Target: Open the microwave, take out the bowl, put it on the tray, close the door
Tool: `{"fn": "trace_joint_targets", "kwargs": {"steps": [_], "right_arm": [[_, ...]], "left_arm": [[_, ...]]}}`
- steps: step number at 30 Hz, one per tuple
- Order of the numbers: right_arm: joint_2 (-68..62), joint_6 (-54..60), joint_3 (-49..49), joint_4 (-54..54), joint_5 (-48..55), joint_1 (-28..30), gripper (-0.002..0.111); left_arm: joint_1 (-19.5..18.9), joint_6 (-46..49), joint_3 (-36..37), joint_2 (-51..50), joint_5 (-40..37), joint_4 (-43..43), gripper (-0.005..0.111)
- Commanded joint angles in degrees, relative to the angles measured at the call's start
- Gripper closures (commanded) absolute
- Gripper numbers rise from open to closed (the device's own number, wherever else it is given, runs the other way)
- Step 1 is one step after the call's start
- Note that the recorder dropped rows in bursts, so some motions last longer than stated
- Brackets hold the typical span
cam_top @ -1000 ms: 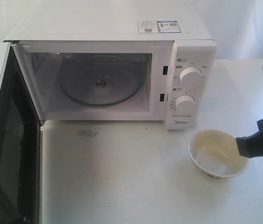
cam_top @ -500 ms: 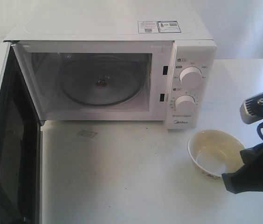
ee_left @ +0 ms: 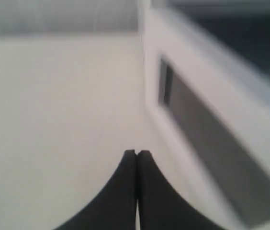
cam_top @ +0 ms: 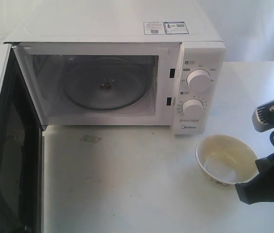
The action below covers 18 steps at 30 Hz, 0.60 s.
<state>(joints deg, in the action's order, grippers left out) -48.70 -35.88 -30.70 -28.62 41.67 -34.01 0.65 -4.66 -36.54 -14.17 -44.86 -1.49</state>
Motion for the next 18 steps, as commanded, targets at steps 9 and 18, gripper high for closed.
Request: {"fn": "trace_joint_targets", "kwargs": {"steps": [9, 18], "right_arm": [[0.03, -0.24, 0.45, -0.52, -0.12, -0.22, 0.108], [0.03, -0.24, 0.71, -0.91, 1.06, -0.22, 0.108]], "left_arm": [[-0.06, -10.52, -16.24, -15.44, -19.07, 14.20, 0.107], [-0.06, -12.47, -19.39, -17.67, -10.19, 4.30, 0.107]]}}
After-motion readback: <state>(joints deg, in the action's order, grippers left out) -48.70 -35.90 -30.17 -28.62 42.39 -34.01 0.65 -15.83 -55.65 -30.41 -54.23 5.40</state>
